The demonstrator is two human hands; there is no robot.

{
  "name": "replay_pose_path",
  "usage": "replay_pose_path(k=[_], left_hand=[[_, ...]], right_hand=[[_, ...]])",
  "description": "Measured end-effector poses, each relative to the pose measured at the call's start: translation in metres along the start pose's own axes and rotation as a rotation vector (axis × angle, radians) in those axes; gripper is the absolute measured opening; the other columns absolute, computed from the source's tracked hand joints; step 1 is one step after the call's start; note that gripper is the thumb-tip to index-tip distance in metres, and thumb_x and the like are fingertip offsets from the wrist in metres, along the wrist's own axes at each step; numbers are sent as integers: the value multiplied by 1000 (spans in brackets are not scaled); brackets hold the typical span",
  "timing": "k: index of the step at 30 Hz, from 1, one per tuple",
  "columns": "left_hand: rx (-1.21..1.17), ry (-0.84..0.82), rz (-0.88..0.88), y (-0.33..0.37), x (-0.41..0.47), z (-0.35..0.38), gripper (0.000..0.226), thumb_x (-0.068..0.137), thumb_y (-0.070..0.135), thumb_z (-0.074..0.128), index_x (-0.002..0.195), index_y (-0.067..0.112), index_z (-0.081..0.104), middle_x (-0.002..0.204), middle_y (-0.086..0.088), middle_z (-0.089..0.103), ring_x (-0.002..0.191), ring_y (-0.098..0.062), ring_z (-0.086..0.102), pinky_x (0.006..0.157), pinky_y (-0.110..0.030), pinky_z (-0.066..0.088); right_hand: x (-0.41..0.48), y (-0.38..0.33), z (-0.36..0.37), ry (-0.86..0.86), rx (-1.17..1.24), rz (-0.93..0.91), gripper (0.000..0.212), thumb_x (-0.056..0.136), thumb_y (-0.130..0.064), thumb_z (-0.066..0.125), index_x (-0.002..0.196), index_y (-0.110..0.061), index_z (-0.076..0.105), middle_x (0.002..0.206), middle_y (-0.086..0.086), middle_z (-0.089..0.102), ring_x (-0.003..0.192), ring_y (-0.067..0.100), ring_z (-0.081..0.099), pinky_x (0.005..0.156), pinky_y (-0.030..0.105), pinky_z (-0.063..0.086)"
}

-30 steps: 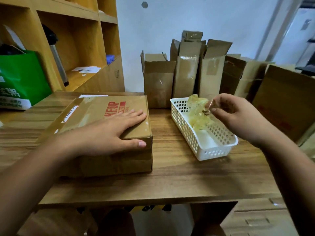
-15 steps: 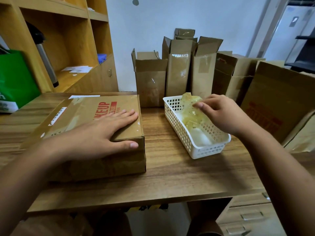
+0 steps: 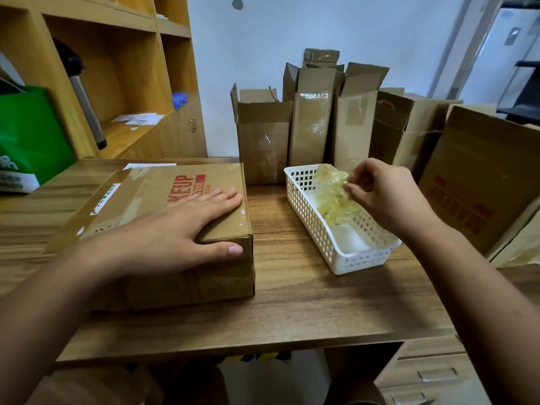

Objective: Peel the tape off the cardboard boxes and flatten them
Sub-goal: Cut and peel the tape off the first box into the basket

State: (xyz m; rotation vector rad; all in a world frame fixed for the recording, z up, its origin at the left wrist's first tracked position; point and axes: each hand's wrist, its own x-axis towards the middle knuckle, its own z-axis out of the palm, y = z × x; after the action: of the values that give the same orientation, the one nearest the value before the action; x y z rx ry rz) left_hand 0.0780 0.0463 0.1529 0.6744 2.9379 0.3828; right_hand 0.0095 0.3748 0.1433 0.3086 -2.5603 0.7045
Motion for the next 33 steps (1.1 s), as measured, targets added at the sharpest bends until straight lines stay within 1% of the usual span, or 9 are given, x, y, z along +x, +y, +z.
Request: replay_pose_path(k=[2,5,8,10,15,19,26,30,33], left_hand=[[11,9,6,-1,0,1,97,65,96,28,151,60,2,157,39,-10,131,31,-18,97,6,-11],[-1,1,-17,1,-1,0,87,75,91,35,151,61,4,158,38,-8,142,21,-12,112,-9,-4],[4,0,-17,1,-1,0,88,73,92,35,150,62,4,158,38,-8,144,17,-11,115,-15,-1],[10,-3,-19,1,-1,0,89,73,93,34,150,62,3,158,38,-9,145,16,-10,117,-16,-1],[23,6,-11,-1,-1,1,91,72,94,33,151,61,3,158,37,-8,144,17,-10,116,-15,-2],[7,-7,-35,3,-1,0,87,75,82,40,151,60,4,155,38,-9,144,16,-10,116,-16,-1],[14,-13,-32,1,-2,0,87,75,86,38,151,59,4,155,39,-9,144,17,-9,115,-14,-1],[3,-20,-26,-2,-2,0,90,69,96,31,149,65,1,155,41,-10,144,16,-9,117,-18,1],[6,-13,-11,0,-1,1,85,74,91,32,149,63,3,147,47,-12,137,26,-13,111,-9,-4]], right_hand=[[0,0,1,2,16,15,21,90,-21,74,104,-16,59,85,-6,67,82,14,67,78,35,58],[1,3,2,-44,77,45,39,89,-20,76,112,-18,44,82,-5,69,77,11,68,71,34,56],[2,6,3,-75,-12,-5,21,93,-20,71,110,-18,61,91,-3,70,82,16,67,73,37,59],[2,8,6,-64,-37,-57,12,94,-18,70,106,-17,71,93,-4,69,86,15,64,78,33,55],[-2,20,17,-42,-175,-127,8,89,-26,74,97,-24,77,94,-9,62,102,21,49,82,33,39],[-7,29,29,-20,-232,-130,13,89,-20,74,101,-17,78,99,-3,48,110,25,41,88,25,29],[-18,30,33,-10,-139,-138,13,93,-12,69,104,-10,76,115,0,39,86,17,56,80,31,51],[-21,24,26,-18,-183,-123,20,93,-19,70,112,-24,72,122,-2,42,79,18,60,70,40,57],[-21,20,21,-8,-193,-117,37,91,-24,70,126,-32,59,123,-5,43,82,18,60,66,40,57]])
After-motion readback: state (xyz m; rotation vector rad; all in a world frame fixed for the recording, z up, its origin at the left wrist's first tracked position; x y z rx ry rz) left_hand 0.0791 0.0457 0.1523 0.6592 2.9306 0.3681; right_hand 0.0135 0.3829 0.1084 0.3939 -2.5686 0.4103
